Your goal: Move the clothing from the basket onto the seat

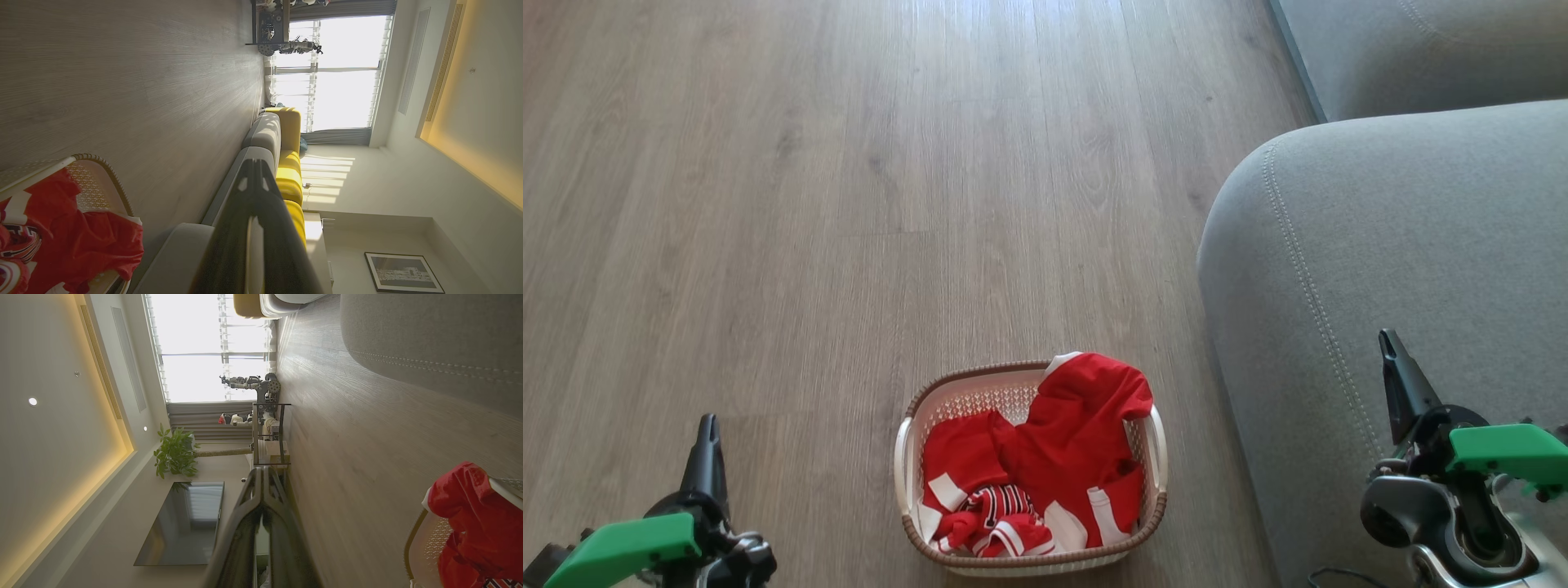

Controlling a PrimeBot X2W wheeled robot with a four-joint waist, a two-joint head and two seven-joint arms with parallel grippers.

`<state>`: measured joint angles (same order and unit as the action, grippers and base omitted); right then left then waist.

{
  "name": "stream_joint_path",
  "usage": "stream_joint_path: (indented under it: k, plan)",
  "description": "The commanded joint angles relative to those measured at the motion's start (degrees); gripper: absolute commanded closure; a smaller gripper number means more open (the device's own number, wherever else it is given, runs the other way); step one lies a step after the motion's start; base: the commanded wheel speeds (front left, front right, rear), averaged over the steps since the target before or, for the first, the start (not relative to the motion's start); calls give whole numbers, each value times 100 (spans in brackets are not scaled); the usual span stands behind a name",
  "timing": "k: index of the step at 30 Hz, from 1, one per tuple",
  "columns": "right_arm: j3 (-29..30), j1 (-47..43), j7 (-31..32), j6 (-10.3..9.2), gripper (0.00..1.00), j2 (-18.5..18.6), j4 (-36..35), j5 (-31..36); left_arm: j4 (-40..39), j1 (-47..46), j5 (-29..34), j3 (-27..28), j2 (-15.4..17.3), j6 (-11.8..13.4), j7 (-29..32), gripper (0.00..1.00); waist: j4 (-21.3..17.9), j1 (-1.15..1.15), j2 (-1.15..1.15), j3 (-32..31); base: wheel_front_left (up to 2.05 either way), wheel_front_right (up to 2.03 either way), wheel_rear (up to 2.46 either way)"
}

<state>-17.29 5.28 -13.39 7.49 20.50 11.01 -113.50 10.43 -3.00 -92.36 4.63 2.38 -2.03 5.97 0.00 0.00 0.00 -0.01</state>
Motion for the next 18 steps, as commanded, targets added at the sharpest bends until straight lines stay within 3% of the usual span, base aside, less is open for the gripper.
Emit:
stream_joint_path:
  k: [1, 18]
  plan:
    - [-75, 248, -47, 0, 100, 165, -213, -11, -193, -275, 20, 199, 50, -45, 45, 100, 0, 0, 0, 0, 0, 0, 0]
    - [-75, 248, -47, 0, 100, 165, -213, -11, -193, -275, 20, 199, 50, -45, 45, 100, 0, 0, 0, 0, 0, 0, 0]
